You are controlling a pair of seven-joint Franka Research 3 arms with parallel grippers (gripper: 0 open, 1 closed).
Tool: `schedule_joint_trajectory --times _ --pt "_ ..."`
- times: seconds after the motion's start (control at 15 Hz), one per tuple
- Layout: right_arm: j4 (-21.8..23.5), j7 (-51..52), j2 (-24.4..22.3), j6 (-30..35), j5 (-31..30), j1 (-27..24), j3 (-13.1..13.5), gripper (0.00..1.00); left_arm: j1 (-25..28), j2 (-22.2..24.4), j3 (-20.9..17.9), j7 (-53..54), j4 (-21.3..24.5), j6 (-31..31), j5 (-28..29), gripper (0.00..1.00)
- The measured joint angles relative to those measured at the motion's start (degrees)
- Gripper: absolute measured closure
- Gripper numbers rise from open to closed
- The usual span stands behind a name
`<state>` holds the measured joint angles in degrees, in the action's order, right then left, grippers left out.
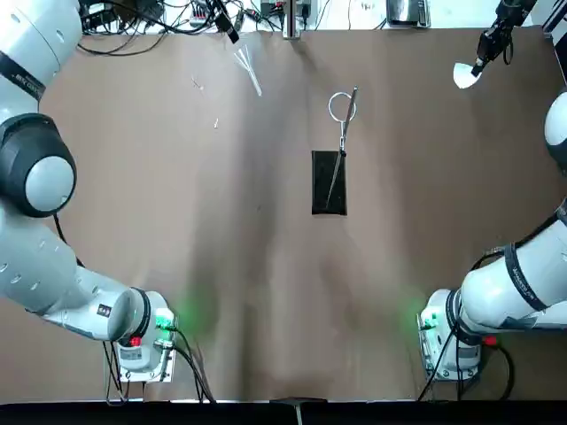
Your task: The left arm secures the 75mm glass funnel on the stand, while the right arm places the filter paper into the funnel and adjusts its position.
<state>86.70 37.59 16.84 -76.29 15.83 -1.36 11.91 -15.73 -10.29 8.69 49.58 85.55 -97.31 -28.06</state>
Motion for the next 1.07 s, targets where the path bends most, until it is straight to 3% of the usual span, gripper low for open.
schedule_joint_trajectory --times 0.6,1.07 --pt "0.0 0.0 0.0 0.0 0.0 -0.1 0.0 0.99 -2.5 0.2 0.4 0.7 -3.0 -3.1 9.4 0.98" --pt "0.0 0.0 0.0 0.0 0.0 -0.3 0.0 0.99 -5.1 0.9 0.6 4.4 -3.0 -9.9 10.5 0.98"
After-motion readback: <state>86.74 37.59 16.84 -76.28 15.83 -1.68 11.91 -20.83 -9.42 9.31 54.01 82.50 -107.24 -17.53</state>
